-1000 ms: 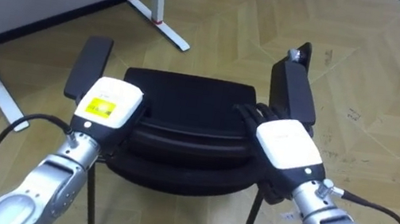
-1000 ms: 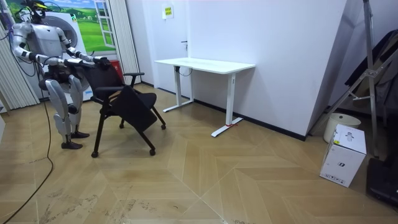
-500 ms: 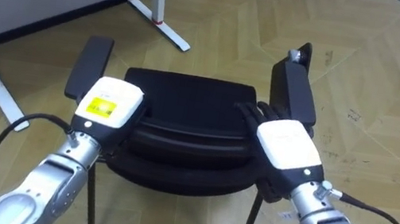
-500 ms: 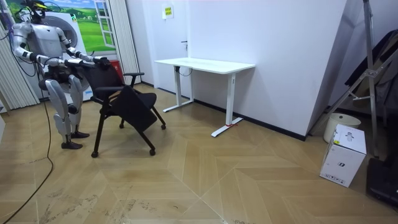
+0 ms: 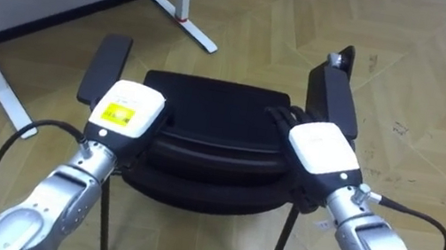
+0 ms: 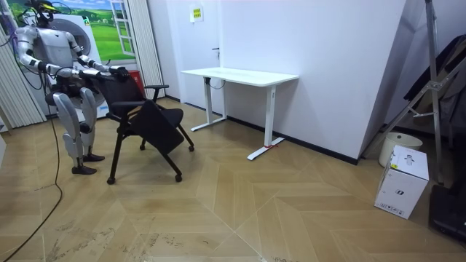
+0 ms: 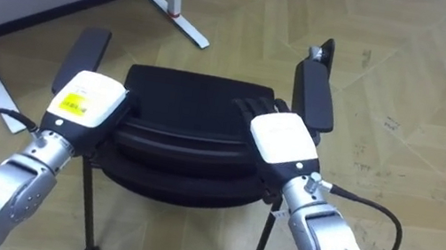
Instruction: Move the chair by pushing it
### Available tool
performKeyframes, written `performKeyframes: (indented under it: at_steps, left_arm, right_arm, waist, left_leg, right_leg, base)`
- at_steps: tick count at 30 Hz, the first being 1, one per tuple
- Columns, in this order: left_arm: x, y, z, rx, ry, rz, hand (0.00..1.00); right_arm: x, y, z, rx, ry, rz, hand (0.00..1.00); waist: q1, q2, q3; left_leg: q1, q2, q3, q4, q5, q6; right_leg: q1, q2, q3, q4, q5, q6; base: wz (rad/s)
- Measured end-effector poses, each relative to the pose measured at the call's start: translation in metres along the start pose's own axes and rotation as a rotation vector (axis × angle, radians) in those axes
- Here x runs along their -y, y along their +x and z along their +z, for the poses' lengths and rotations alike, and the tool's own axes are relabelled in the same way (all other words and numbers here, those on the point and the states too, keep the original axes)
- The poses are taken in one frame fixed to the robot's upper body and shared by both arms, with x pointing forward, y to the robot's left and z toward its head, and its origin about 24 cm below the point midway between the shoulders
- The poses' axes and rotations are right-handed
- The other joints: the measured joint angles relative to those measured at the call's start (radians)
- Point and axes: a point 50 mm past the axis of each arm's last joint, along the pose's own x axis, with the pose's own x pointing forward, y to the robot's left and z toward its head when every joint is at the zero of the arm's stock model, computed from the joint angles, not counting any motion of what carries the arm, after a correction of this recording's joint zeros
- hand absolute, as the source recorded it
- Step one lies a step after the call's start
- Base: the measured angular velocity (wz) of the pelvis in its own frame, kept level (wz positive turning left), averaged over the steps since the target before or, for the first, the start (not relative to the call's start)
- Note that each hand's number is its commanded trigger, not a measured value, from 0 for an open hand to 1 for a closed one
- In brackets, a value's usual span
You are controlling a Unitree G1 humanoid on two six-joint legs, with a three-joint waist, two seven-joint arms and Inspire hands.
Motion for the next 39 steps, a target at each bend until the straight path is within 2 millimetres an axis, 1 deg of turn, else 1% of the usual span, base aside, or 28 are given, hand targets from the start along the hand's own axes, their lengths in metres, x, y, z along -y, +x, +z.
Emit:
performKeyframes:
  at_steps: [12,13,14,25,27,30,39]
  left_arm:
    - [-0.0006,-0.0001,-0.0001,0.006,0.005,0.009,1.0]
    - [-0.0006,-0.0001,-0.0001,0.006,0.005,0.009,1.0]
    - [-0.0006,-0.0001,0.0,0.006,0.005,0.009,1.0]
    - [-0.0002,0.0009,0.0003,0.008,0.006,0.004,1.0]
    - [-0.0003,0.0014,0.0006,0.009,0.005,0.002,1.0]
    - [-0.0008,0.0025,0.0036,0.022,-0.003,0.006,1.0]
    - [-0.0015,0.0037,0.0049,0.027,-0.005,0.01,1.0]
  right_arm:
    - [0.0001,0.0,-0.0002,-0.001,0.0,-0.001,0.0]
    - [0.0001,0.0,-0.0002,-0.001,0.0,-0.002,0.82]
    - [-0.0001,0.0,-0.0003,-0.002,0.0,-0.001,1.0]
    - [-0.0032,0.0003,-0.0012,-0.004,-0.002,-0.005,1.0]
    - [-0.0028,0.0008,-0.0013,-0.005,-0.001,-0.007,1.0]
    - [0.0016,0.0082,-0.0036,-0.01,-0.007,-0.017,1.0]
    - [-0.0006,0.0069,-0.006,-0.011,-0.016,-0.022,1.0]
  waist:
    - [-0.002,-0.004,0.0006]
    - [-0.002,-0.004,0.0005]
    - [-0.002,-0.005,0.0006]
    - [-0.003,-0.005,0.0005]
    - [-0.003,-0.003,0.0014]
    - [0.002,0.003,0.0056]
    - [0.008,0.003,0.0055]
  left_leg:
    - [0.0,0.0,-0.011,0.0,0.0,0.0]
    - [0.0,0.0,-0.011,0.0,0.0,0.0]
    - [0.0,0.0,-0.011,0.0,0.0,0.0]
    - [0.003,-0.001,-0.013,0.0,0.0,0.0]
    - [0.002,-0.001,-0.013,0.0,0.0,0.0]
    - [0.001,-0.002,-0.016,0.0,0.0,0.0]
    - [0.0,-0.002,-0.018,0.001,0.0,0.0]
  right_leg:
    - [0.0,0.0,-0.006,-0.001,0.0,0.0]
    - [0.0,0.0,-0.006,-0.001,0.0,0.0]
    - [0.0,-0.001,-0.007,-0.001,0.0,0.0]
    - [0.002,-0.001,-0.007,-0.002,0.0,0.0]
    - [0.002,-0.002,-0.008,-0.001,0.0,0.0]
    - [0.002,-0.005,-0.014,-0.002,0.0,0.0]
    - [0.001,-0.01,-0.019,-0.002,0.0,0.0]
  base:
    - [0.0]
    - [0.0]
    - [0.0]
    - [0.0]
    - [0.0]
    - [0.06]
    - [0.01]
